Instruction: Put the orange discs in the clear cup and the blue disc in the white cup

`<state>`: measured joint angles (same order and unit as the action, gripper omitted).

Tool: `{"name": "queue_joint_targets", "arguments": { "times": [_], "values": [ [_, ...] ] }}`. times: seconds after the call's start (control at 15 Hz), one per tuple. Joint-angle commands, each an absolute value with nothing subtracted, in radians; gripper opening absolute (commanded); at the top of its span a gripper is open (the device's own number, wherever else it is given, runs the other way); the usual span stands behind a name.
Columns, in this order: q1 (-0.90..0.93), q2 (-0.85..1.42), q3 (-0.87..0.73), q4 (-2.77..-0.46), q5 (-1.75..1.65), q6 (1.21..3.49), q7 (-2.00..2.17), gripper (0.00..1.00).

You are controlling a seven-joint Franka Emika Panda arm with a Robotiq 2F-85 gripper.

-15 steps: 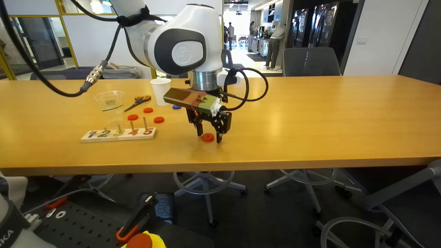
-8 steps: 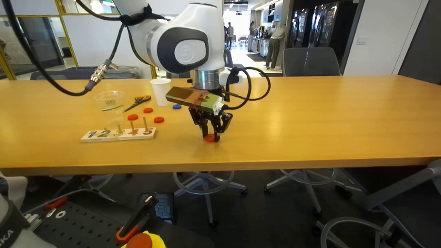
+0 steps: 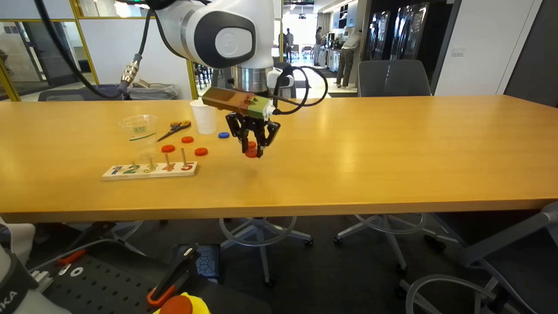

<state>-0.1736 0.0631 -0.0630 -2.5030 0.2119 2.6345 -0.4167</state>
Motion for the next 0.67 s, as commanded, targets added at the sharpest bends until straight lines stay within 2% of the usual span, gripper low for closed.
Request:
{"name": "queue_joint_targets", "arguments": {
  "times": [0.0, 0.6],
  "values": [
    [-0.134, -0.067, -0.040, -2.517, 0.287, 2.530, -0.521, 0.17],
    [0.060, -0.265, 0.001, -2.568, 0.255, 2.371, -0.496, 0.17]
  ]
}}
